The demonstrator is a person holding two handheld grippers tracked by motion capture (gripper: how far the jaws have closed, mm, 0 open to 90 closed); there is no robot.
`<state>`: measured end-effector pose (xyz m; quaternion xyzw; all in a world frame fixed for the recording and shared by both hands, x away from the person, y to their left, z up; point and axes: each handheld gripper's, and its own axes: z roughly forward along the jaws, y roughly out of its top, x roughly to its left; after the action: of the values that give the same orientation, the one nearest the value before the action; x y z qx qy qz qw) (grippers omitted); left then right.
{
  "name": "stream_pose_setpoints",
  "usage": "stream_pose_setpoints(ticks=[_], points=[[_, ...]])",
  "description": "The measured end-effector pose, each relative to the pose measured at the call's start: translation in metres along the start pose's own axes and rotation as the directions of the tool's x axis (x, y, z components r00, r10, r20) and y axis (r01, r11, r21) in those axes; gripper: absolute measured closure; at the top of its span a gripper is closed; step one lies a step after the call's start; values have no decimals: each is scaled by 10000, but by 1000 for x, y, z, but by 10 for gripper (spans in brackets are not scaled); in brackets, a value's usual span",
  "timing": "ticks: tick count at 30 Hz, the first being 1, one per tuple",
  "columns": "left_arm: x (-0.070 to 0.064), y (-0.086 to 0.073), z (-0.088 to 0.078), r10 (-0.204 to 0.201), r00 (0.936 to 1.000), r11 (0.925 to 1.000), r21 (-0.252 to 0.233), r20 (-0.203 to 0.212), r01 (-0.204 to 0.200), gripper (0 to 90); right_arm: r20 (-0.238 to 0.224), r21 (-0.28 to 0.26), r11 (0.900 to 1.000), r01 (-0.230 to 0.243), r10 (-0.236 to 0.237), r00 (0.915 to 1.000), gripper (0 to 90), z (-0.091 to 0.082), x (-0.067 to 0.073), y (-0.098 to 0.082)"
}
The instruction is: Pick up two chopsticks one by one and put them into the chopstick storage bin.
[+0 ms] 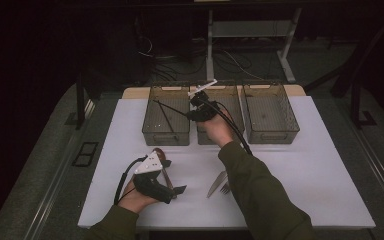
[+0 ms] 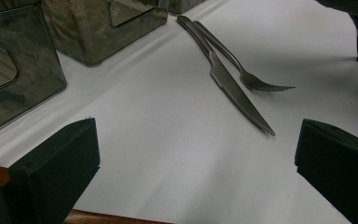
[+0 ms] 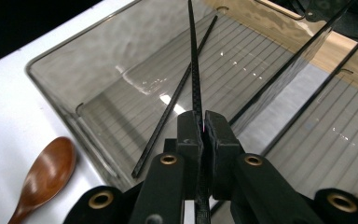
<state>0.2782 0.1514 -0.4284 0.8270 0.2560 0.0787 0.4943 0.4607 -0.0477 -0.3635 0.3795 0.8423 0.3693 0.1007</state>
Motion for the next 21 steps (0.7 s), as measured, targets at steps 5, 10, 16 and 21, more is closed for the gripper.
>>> stream_pose_setpoints(ticks=[5,10,16,21], points=[[0,0,0,78,10000,10000,35,17,-78,0,283,193,9998,-18,13,9996,855,11,1,7],[0,1,0,98,9999,10000,0,49,-98,0,426,284,9996,-58,45,9991,855,22,4,13],[-1,1,0,47,10000,10000,18,76,-47,0,649,353,9993,-139,116,9978,854,33,9,13],[-1,1,1,40,10000,10000,15,82,-40,0,527,409,9991,-120,99,9986,841,39,13,11]])
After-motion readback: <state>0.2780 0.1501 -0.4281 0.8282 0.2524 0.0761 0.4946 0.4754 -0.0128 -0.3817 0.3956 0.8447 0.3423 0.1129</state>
